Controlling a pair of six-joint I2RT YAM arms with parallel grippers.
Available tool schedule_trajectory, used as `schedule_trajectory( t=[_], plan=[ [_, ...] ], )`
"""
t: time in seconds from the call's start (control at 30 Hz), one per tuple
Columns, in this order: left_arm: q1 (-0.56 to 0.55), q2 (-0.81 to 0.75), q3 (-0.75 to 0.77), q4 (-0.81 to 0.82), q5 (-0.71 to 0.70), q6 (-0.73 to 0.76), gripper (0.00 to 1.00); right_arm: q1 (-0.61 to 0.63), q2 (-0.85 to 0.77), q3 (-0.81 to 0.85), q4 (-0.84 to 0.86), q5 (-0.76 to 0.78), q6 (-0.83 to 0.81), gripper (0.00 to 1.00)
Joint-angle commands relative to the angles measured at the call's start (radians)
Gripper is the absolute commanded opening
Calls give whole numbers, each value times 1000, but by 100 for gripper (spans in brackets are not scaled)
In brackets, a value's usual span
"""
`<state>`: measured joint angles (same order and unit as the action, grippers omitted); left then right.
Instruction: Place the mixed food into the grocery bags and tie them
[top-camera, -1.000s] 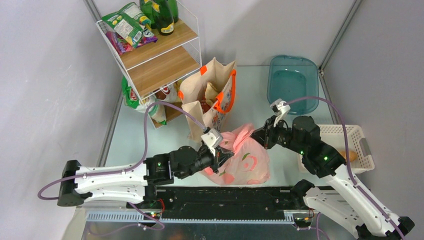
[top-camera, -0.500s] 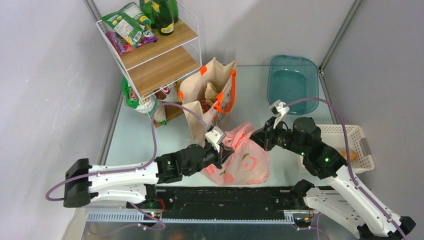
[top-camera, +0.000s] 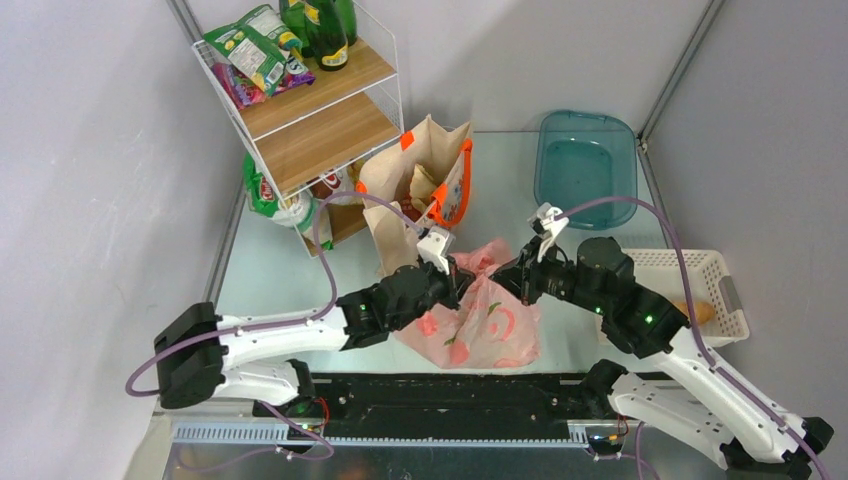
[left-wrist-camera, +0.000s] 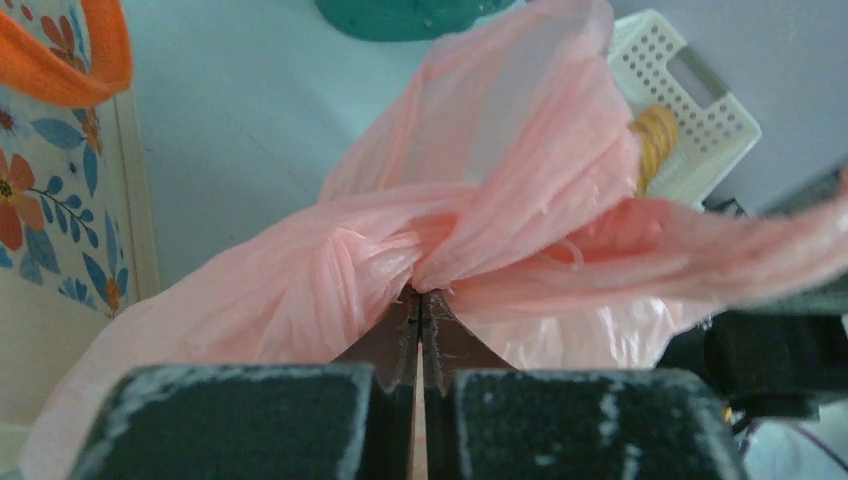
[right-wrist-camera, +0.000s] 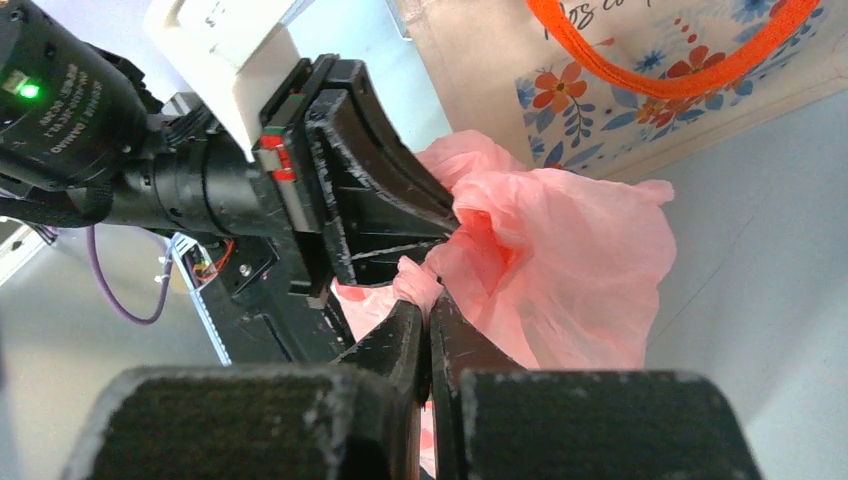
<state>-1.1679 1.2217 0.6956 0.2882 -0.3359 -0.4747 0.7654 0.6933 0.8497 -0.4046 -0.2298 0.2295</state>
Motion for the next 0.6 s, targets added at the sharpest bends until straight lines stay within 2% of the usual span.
schedule_trajectory(
  t=[0.0,0.17,0.3,0.43,0.57],
  plan=[
    [55,69,38,110,21,-101,0,41,14,88,89,59,-28,0],
    [81,155,22,360,118,-197,0,58,41,121,46,114,-52,0],
    [88,229,14,550,129,-252,0,62,69,159,-17,144,-59,0],
    [106,296,38,664,100,-271,0,78,87,190,-71,145,-58,0],
    [132,352,74,680,51,-260,0,110,87,213,-112,173,-60,0]
  ],
)
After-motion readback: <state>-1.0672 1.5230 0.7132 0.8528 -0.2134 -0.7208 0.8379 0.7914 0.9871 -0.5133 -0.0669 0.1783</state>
